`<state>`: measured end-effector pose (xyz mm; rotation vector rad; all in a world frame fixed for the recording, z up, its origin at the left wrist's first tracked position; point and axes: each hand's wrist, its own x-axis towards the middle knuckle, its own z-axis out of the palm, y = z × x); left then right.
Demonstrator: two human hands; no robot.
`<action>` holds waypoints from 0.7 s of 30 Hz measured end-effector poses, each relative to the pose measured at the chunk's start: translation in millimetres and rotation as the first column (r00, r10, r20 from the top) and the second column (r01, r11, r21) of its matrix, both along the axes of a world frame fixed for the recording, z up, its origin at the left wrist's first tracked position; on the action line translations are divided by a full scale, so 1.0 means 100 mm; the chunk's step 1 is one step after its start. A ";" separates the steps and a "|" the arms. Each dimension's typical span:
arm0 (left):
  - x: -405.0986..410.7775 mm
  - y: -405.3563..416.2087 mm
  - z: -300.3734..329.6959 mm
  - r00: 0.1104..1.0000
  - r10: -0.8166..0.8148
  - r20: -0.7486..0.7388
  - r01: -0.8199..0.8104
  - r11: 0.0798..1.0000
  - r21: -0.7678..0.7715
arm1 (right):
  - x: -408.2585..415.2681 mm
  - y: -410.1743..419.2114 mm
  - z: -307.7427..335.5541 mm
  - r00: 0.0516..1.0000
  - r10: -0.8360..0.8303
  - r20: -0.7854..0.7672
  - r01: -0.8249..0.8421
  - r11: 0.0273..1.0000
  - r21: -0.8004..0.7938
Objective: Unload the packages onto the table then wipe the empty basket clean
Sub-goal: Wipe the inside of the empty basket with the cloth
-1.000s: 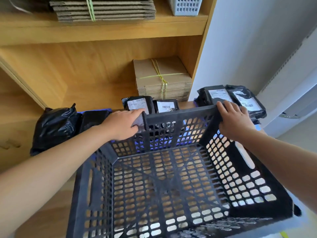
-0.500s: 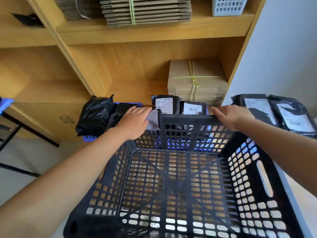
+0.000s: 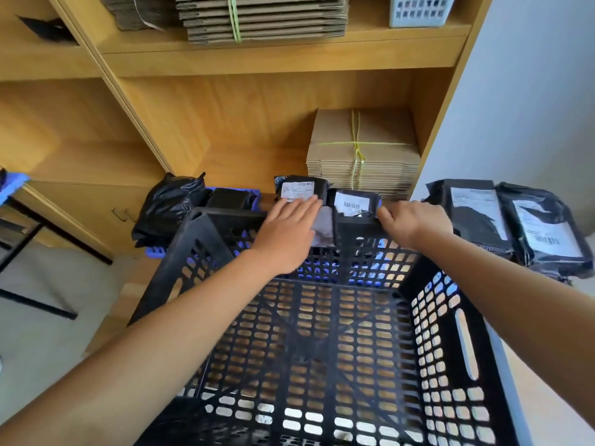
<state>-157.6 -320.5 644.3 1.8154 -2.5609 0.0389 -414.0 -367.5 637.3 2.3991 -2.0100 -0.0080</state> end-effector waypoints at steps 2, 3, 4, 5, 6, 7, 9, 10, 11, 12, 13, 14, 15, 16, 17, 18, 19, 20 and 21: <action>-0.44 0.01 -0.05 0.999 -0.030 -0.021 0.029 0.999 -0.024 | 0.01 0.00 -0.01 1.000 -0.007 0.012 0.007 1.000 -0.006; -0.63 0.00 -0.09 0.999 -0.039 -0.028 0.038 0.999 -0.039 | 0.00 -0.01 -0.02 0.999 -0.017 0.027 0.018 1.000 -0.015; -0.76 0.01 -0.13 0.999 -0.039 -0.031 0.037 0.998 -0.056 | -0.01 -0.02 -0.02 0.998 -0.029 0.047 0.030 0.999 -0.024; -0.85 0.00 -0.17 0.999 -0.039 -0.027 0.037 0.996 -0.079 | -0.02 -0.03 -0.03 0.996 -0.047 0.076 0.050 0.998 -0.027; -0.90 0.00 -0.20 0.999 -0.038 -0.029 0.035 0.994 -0.102 | -0.04 -0.04 -0.03 0.993 -0.060 0.103 0.063 0.998 -0.027; -0.92 0.00 -0.22 0.999 -0.038 -0.040 0.033 0.992 -0.118 | -0.04 -0.05 -0.03 0.989 -0.069 0.129 0.073 0.997 -0.028; -0.90 0.02 -0.23 0.996 -0.044 -0.081 0.033 0.989 -0.143 | -0.02 -0.04 -0.03 0.984 -0.081 0.156 0.089 0.995 -0.042; -0.88 0.04 -0.24 0.993 -0.048 -0.110 0.031 0.987 -0.155 | -0.02 -0.03 -0.03 0.985 -0.086 0.150 0.095 0.994 -0.058; -0.88 0.05 -0.24 0.988 -0.054 -0.141 0.030 0.986 -0.167 | -0.01 -0.01 -0.04 0.986 -0.092 0.137 0.103 0.992 -0.079; -0.87 0.06 -0.25 0.983 -0.065 -0.172 0.035 0.984 -0.175 | -0.01 0.01 -0.05 0.987 -0.099 0.127 0.112 0.988 -0.105; -0.87 0.07 -0.25 0.978 -0.078 -0.192 0.043 0.983 -0.180 | -0.01 0.04 -0.06 0.987 -0.104 0.123 0.120 0.984 -0.134; -0.85 0.07 -0.26 0.975 -0.092 -0.203 0.053 0.980 -0.190 | -0.01 0.06 -0.08 0.987 -0.108 0.123 0.127 0.978 -0.163; -0.83 0.06 -0.25 0.973 -0.107 -0.206 0.066 0.978 -0.197 | 0.00 0.07 -0.08 0.986 -0.111 0.123 0.134 0.971 -0.197; -0.81 0.05 -0.26 0.970 -0.122 -0.210 0.079 0.976 -0.202 | 0.01 0.09 -0.09 0.987 -0.114 0.117 0.138 0.964 -0.226; -0.78 0.04 -0.24 0.969 -0.136 -0.205 0.095 0.976 -0.198 | 0.02 0.09 -0.09 0.987 -0.115 0.114 0.141 0.957 -0.255; -0.75 0.03 -0.24 0.969 -0.148 -0.199 0.110 0.976 -0.189 | 0.02 0.11 -0.09 0.987 -0.115 0.112 0.141 0.952 -0.270; -0.72 0.01 -0.22 0.969 -0.153 -0.195 0.118 0.977 -0.180 | 0.03 0.11 -0.09 0.987 -0.114 0.114 0.142 0.950 -0.280; -0.68 0.00 -0.21 0.968 -0.155 -0.198 0.121 0.977 -0.176 | 0.03 0.12 -0.09 0.987 -0.113 0.118 0.142 0.949 -0.283; -0.63 -0.01 -0.20 0.968 -0.151 -0.202 0.116 0.978 -0.175 | 0.03 0.13 -0.09 0.986 -0.111 0.122 0.142 0.948 -0.284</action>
